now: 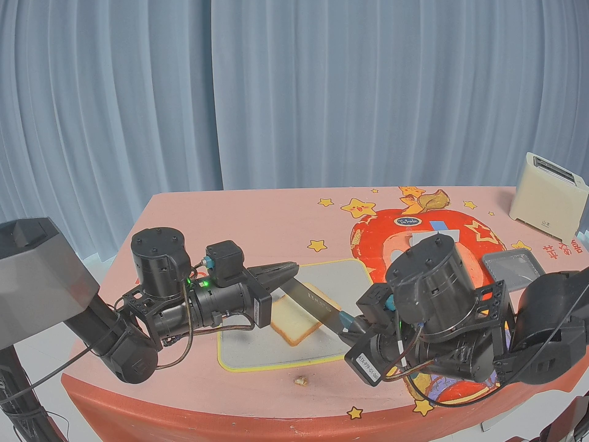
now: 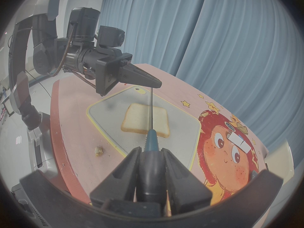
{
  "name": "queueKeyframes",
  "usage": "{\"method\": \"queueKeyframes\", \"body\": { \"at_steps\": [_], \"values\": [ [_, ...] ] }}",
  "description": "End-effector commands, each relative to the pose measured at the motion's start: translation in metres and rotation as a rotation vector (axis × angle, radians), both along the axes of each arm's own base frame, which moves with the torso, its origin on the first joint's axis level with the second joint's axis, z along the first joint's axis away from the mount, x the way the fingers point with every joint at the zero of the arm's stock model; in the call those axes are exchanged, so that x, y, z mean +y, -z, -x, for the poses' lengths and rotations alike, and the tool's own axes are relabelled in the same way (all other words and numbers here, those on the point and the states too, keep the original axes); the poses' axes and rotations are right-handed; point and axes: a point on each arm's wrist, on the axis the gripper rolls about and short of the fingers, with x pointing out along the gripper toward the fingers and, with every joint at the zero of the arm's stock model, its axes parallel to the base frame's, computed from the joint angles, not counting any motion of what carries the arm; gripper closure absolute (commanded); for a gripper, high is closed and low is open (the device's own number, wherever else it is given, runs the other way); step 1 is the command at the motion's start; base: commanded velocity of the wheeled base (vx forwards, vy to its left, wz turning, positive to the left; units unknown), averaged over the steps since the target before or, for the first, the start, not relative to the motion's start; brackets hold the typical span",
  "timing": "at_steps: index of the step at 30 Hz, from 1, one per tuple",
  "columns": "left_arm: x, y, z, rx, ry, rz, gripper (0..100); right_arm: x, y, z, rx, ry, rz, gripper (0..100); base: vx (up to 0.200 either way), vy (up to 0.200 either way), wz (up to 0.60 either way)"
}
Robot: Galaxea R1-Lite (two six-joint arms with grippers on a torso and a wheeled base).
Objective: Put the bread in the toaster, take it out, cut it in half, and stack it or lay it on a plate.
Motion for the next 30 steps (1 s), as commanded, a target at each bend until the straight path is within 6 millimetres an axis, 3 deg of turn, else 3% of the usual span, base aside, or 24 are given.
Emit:
{"method": "queueKeyframes", "body": {
  "at_steps": [1, 8, 20, 30],
  "values": [
    [-0.002, 0.006, -0.003, 0.009, 0.001, -0.004, 100, 0.000, 0.001, 0.000, 0.000, -0.001, 0.001, 100, 0.000, 0.000, 0.00],
    [-0.004, 0.010, -0.005, 0.005, 0.002, -0.002, 100, 0.000, 0.000, 0.000, -0.002, -0.001, 0.001, 100, 0.000, 0.000, 0.00],
    [-0.009, -0.006, -0.015, -0.061, -0.013, 0.050, 100, 0.000, 0.001, 0.000, -0.001, 0.000, 0.003, 100, 0.000, 0.000, 0.00],
    [-0.009, -0.006, -0.016, -0.063, -0.016, 0.052, 100, 0.001, 0.005, 0.000, 0.008, 0.000, 0.016, 100, 0.000, 0.000, 0.00]
  ]
}}
